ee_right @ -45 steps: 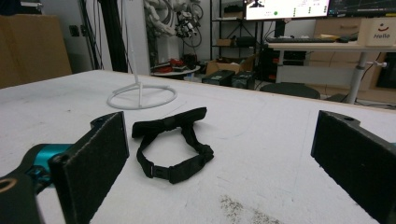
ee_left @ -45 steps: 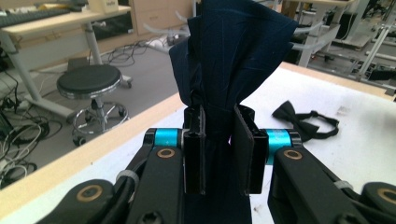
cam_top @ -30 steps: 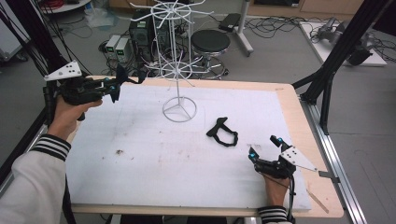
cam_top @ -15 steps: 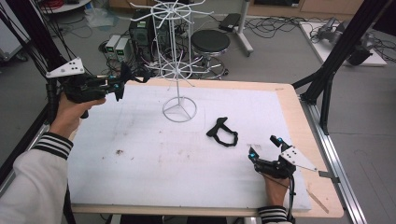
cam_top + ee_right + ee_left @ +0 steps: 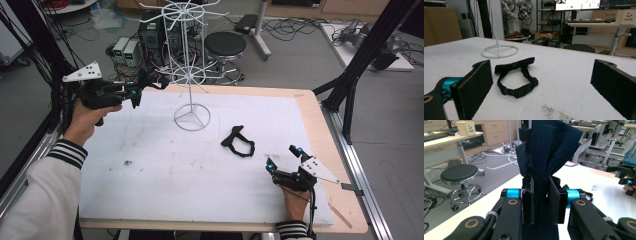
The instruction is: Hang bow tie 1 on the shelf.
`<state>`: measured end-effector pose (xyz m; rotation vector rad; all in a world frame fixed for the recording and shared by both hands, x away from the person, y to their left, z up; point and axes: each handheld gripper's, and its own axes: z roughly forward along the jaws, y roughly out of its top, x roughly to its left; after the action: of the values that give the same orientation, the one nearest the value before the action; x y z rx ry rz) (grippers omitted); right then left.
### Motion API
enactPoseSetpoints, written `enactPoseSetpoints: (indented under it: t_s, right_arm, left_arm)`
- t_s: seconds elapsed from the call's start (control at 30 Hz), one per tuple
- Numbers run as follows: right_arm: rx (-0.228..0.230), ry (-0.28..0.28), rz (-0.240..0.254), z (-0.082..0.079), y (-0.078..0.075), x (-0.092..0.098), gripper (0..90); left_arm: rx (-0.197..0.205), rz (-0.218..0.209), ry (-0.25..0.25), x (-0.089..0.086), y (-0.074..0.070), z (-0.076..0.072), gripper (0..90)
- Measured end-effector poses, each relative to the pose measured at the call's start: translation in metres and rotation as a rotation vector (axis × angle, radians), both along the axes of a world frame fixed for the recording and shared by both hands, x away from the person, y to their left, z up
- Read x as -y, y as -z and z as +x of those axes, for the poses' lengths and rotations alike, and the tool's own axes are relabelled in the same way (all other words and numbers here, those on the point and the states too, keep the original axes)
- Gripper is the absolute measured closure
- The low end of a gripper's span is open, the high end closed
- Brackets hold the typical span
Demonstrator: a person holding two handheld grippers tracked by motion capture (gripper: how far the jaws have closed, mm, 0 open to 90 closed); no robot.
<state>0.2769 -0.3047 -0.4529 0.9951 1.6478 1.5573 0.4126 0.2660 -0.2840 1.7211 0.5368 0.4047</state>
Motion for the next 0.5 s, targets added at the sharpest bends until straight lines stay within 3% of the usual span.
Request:
enactPoseSetpoints:
  t_s: [0.5]
  right_arm:
    - [-0.001, 0.0, 0.002, 0.0, 0.0, 0.0, 3.3]
  left_arm:
    - [-0.042, 0.003, -0.027, 0.007, 0.013, 0.014, 75.0]
